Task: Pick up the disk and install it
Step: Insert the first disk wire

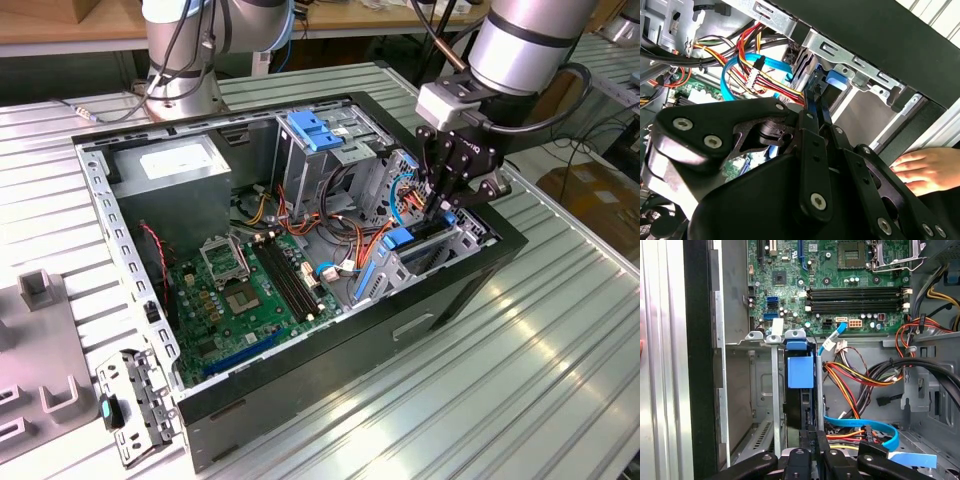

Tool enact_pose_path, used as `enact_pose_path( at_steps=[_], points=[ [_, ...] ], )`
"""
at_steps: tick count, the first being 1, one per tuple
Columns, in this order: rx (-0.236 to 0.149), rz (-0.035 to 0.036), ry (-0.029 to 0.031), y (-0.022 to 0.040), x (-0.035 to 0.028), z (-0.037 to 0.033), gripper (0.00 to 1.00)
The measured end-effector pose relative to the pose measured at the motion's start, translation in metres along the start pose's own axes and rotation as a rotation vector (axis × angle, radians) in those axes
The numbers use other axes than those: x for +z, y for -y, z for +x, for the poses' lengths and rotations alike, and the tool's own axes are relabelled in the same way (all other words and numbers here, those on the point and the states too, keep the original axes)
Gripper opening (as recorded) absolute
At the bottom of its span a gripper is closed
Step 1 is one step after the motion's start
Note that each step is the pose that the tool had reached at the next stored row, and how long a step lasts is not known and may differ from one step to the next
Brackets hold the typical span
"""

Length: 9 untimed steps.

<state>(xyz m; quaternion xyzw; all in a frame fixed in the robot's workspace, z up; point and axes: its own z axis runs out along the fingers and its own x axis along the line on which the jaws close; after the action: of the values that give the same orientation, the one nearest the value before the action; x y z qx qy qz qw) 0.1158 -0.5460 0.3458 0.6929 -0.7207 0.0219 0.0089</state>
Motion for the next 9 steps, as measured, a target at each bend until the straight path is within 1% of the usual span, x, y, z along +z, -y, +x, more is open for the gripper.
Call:
enact_pose_path(
  at_steps=[9],
  points=[
    [0.001, -0.0001, 0.0003, 0.0002, -0.0001, 0.0000, 0.16]
  ],
)
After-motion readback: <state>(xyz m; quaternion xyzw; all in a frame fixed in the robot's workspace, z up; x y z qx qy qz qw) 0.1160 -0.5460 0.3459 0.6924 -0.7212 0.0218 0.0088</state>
